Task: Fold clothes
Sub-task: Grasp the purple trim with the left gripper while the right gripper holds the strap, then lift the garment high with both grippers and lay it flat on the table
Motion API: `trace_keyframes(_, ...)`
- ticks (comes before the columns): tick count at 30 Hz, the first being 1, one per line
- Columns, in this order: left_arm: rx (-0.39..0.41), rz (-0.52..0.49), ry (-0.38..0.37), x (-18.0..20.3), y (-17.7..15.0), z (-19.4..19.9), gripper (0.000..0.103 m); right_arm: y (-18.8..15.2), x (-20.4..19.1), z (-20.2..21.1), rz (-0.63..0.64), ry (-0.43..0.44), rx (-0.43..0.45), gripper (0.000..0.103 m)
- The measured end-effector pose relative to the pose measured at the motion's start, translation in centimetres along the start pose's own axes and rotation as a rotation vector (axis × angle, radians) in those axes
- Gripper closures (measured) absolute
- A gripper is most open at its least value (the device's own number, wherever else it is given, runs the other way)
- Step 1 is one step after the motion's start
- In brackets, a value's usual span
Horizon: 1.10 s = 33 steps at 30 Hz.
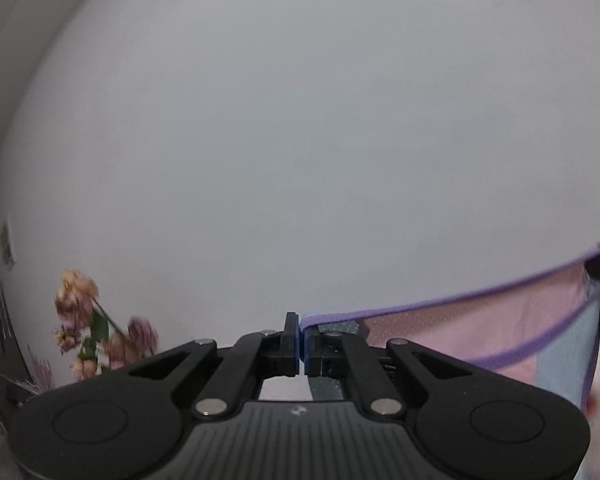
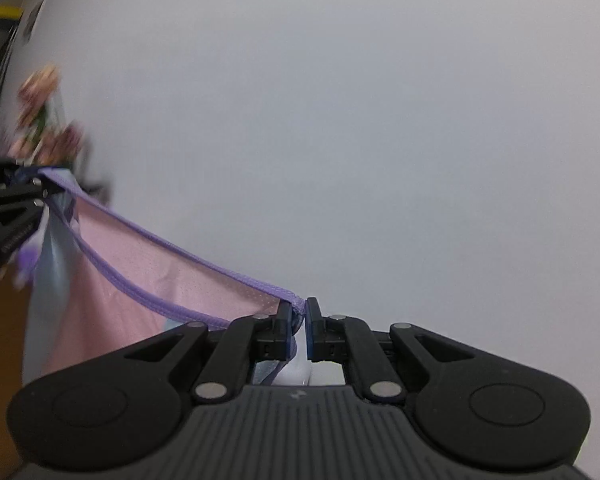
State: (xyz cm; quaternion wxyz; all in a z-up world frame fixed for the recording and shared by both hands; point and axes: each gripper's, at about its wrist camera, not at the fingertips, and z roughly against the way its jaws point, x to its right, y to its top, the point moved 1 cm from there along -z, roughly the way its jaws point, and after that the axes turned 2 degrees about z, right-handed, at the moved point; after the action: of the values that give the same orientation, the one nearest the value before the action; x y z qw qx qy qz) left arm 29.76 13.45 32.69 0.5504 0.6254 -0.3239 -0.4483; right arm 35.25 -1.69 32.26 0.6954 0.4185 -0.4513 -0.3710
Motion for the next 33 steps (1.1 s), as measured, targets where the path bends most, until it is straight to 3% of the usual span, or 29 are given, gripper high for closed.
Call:
trace_keyframes(3, 0.102, 0.033, 0.011, -0.9, 2.7, 0.7, 0.102, 3.7, 0.6, 0.3, 0.013, -0.056, 0.124, 0.098)
trace_keyframes(6, 0.174, 0.054, -0.008, -1.9, 3.0, 3.4, 0.102, 4.8, 1.1, 1.9, 0.029, -0.052, 0.228, 0.098)
trace_keyframes(9, 0.208, 0.030, -0.029, -2.6, 1.0, 7.5, 0.102, 3.6, 1.1, 3.6, 0.049, 0.017, 0.280, 0.098)
trace_keyframes(12, 0.171, -0.078, -0.050, -1.7, -3.5, 12.1, 0.102, 0.3, 0.0, 5.2, 0.130, 0.084, 0.270, 0.098)
trace_keyframes(17, -0.044, -0.203, -0.215, 1.6, -15.8, 20.0, 0.102, -10.6, -2.8, 8.1, 0.263, 0.210, 0.137, 0.098)
trace_keyframes(20, -0.236, -0.231, -0.312, 3.6, -24.5, 24.0, 0.102, -20.0, -4.7, 9.7, 0.282, 0.337, -0.018, 0.098)
trace_keyframes(23, -0.438, -0.187, -0.405, 4.5, -31.3, 27.2, 0.102, -28.5, -7.6, 11.9, 0.273, 0.447, -0.180, 0.098)
trace_keyframes(25, -0.518, -0.141, -0.426, 4.7, -33.7, 28.9, 0.102, -33.3, -9.6, 14.2, 0.264, 0.503, -0.262, 0.098)
trace_keyframes(28, -0.593, -0.095, -0.437, 4.7, -35.9, 30.7, 0.102, -37.5, -10.4, 17.1, 0.236, 0.544, -0.321, 0.098)
trace_keyframes(33, -0.651, -0.078, -0.446, 4.2, -36.8, 31.8, 0.102, -40.0, -9.5, 19.7, 0.185, 0.586, -0.360, 0.098)
